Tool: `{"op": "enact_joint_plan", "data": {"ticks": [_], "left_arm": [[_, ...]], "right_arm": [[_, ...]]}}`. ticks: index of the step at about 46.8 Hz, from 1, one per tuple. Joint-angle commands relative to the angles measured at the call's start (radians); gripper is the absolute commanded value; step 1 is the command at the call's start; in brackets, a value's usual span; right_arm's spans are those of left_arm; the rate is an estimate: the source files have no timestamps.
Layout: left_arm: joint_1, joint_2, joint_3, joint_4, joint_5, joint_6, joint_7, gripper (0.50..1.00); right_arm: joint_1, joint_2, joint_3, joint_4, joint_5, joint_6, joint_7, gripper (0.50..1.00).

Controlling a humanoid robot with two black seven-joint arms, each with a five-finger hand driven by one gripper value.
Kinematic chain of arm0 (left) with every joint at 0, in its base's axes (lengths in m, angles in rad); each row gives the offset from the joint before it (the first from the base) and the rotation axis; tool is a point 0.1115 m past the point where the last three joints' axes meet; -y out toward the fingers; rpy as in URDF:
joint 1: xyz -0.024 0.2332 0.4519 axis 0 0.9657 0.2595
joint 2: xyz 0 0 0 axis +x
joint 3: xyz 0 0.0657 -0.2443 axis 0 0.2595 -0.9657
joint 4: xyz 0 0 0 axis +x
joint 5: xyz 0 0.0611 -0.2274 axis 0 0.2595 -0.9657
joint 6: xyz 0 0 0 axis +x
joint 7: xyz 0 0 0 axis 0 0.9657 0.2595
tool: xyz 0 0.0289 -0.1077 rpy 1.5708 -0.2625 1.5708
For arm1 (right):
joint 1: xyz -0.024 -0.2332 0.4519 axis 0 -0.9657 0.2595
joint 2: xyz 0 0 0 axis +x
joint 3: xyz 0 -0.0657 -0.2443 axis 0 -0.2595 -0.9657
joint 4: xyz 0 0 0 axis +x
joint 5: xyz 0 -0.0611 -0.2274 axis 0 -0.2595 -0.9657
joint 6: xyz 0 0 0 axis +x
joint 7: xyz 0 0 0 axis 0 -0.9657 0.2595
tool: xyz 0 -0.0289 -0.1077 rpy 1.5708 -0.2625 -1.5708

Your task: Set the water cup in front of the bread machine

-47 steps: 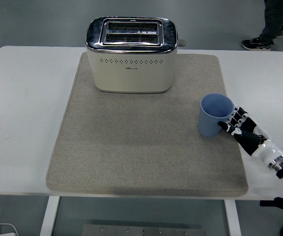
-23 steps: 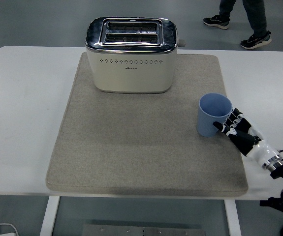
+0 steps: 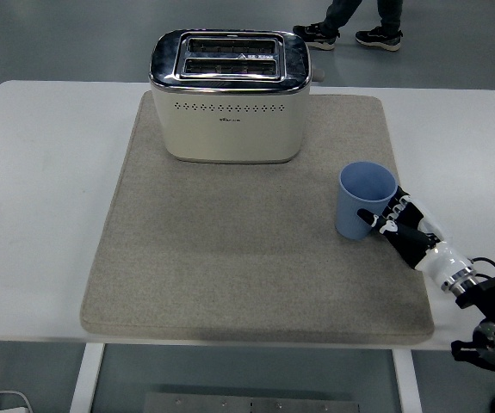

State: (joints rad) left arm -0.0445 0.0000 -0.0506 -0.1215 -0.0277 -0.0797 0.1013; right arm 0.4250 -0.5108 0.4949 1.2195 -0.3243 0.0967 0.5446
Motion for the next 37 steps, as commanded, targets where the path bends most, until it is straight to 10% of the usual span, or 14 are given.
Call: {"op": "enact_joint_plan", "data": {"ticks": [1, 12, 25, 37], "left_arm": [[0.0, 0.0, 0.0, 0.0, 0.0, 0.0, 0.0, 1.0], [0.0, 0.0, 0.0, 0.0, 0.0, 0.0, 0.0, 1.0], [0.0, 0.0, 0.0, 0.0, 0.0, 0.0, 0.0, 1.0], [0.0, 0.0, 0.0, 0.0, 0.0, 0.0, 0.0, 1.0]], "right_arm": [[0.003, 0.002, -0.001, 0.0, -0.008, 0.0, 0.0, 0.915], [0.003, 0.008, -0.001, 0.002, -0.022, 0.0, 0.0, 0.889], [0.003, 0.009, -0.001, 0.002, -0.067, -0.006, 0.005, 0.537], [0.005, 0.009, -0.001, 0.003, -0.074, -0.008, 0.006, 0.5]]}}
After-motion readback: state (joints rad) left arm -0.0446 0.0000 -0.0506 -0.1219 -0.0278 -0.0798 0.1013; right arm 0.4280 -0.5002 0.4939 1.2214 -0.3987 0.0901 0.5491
